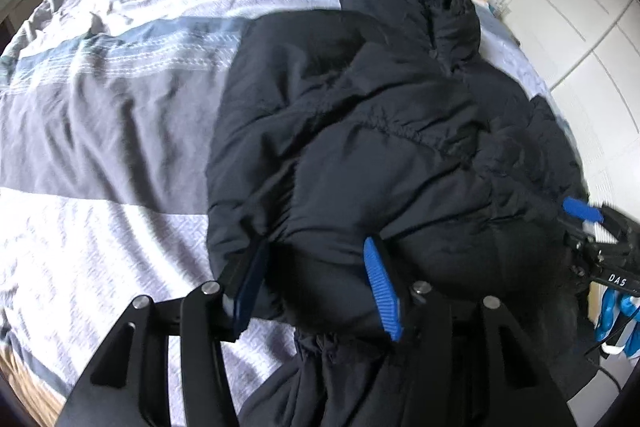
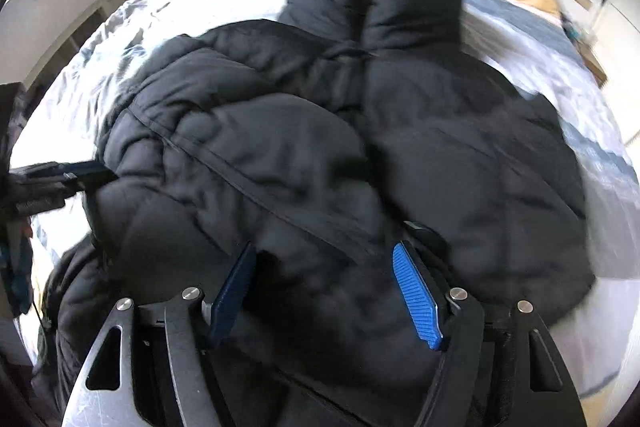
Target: Fold large clothes
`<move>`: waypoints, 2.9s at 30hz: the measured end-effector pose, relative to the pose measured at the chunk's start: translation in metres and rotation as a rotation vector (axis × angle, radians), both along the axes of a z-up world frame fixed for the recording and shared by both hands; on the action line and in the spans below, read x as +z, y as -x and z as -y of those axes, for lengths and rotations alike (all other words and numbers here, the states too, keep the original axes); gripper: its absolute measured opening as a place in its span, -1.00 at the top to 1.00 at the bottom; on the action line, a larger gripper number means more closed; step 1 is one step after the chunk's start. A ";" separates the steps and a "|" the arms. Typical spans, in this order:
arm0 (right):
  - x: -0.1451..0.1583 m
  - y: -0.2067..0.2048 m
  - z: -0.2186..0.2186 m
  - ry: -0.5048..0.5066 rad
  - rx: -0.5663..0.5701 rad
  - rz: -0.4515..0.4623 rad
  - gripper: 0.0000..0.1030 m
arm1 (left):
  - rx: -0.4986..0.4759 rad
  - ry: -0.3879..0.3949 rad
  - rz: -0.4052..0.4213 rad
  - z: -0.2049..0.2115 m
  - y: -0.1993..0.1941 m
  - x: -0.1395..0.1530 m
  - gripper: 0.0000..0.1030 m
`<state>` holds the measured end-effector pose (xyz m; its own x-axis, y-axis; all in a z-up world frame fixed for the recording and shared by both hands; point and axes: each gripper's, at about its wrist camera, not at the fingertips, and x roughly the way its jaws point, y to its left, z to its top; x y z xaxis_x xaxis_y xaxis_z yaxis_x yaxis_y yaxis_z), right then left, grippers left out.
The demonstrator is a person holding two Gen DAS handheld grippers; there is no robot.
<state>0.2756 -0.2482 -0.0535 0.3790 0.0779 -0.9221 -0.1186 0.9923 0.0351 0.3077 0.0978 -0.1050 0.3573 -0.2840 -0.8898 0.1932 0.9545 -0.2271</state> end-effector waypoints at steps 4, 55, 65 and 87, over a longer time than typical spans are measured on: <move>0.023 0.012 0.014 -0.020 -0.020 0.049 -0.35 | -0.015 0.013 0.061 0.003 0.006 0.025 0.06; -0.045 0.004 0.006 -0.118 0.143 0.088 -0.48 | 0.052 -0.208 0.140 0.075 0.001 -0.040 -0.59; -0.038 0.005 0.014 -0.141 0.166 0.065 -0.48 | 0.041 -0.222 0.104 0.076 -0.005 -0.039 -0.61; 0.020 -0.032 0.113 -0.099 0.001 0.141 -0.48 | 0.043 -0.245 -0.051 0.074 -0.031 -0.008 -0.68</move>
<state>0.3077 -0.3613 -0.0336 0.5042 0.1659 -0.8475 -0.1302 0.9848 0.1153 0.3386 0.0236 -0.1133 0.3174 -0.0433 -0.9473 0.1459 0.9893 0.0037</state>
